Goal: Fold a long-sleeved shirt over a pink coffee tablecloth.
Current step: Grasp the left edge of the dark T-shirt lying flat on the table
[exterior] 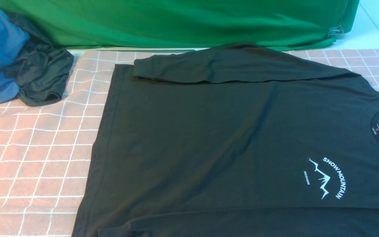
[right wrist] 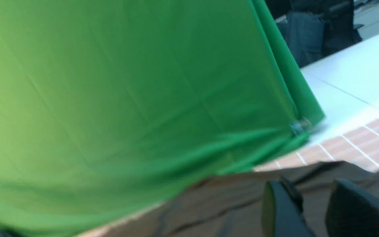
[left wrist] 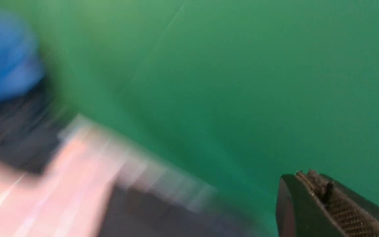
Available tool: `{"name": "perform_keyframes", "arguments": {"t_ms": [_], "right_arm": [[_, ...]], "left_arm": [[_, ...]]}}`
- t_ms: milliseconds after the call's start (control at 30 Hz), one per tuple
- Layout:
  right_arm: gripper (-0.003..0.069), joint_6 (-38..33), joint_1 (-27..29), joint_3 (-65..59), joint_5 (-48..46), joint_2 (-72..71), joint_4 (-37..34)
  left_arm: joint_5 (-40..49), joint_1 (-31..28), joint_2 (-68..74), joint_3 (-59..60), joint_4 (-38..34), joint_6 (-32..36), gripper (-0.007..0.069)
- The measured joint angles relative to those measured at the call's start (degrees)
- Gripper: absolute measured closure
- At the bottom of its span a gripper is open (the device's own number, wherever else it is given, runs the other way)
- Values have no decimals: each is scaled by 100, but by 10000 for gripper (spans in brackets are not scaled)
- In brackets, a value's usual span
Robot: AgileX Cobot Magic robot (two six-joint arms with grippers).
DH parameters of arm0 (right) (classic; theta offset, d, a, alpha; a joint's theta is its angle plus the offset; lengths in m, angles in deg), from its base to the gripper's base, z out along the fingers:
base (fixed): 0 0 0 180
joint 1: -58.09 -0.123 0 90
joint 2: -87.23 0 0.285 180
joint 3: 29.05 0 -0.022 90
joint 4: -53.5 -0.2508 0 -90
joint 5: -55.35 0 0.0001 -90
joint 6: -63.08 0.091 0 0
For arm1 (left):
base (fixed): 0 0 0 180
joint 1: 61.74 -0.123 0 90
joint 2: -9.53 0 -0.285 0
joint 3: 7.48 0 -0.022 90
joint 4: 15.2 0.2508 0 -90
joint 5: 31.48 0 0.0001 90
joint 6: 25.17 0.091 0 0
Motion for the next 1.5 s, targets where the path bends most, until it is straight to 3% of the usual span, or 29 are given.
{"name": "perform_keyframes", "arguments": {"t_ms": [100,167,267,400,500,600,767,967,1000,1100,1233,1500], "right_arm": [[412,80,0,0,76,0,-23],[412,191,0,0,244,0,-29],[422,527,-8,15,379,0,-29],[540,549,-159,731,-882,167,-45],[613,-51,-344,1582,-2137,758,-45],[619,-755,-591,2589,-3444,1716,-45],[619,-1754,-936,3743,-4875,3141,-45],[619,-2080,-1222,3962,-5063,3933,-342],[619,-2120,-1304,3962,-5063,4057,-464],[619,-2193,-1414,3962,-4960,4144,-571],[620,-2231,-1483,3962,-4791,4150,-604],[619,-2356,-1483,3962,-4635,4150,-604]], "left_arm": [[1224,0,967,-453,-423,721,610],[2015,6,1850,-483,-1067,1530,610],[2291,189,2401,-128,-1398,1933,612],[2028,844,2461,520,-1247,1858,612],[1812,1483,2533,986,-1051,1634,612],[1678,1997,2707,1334,-764,1349,612],[1537,2230,2804,1466,-232,989,605],[1418,2238,2903,1466,156,983,475],[1324,2238,3040,1466,176,983,399],[1299,2238,3358,1466,41,1073,277],[1228,2238,3851,1466,-140,1423,159],[806,2238,4419,1466,-230,1868,155]]}}
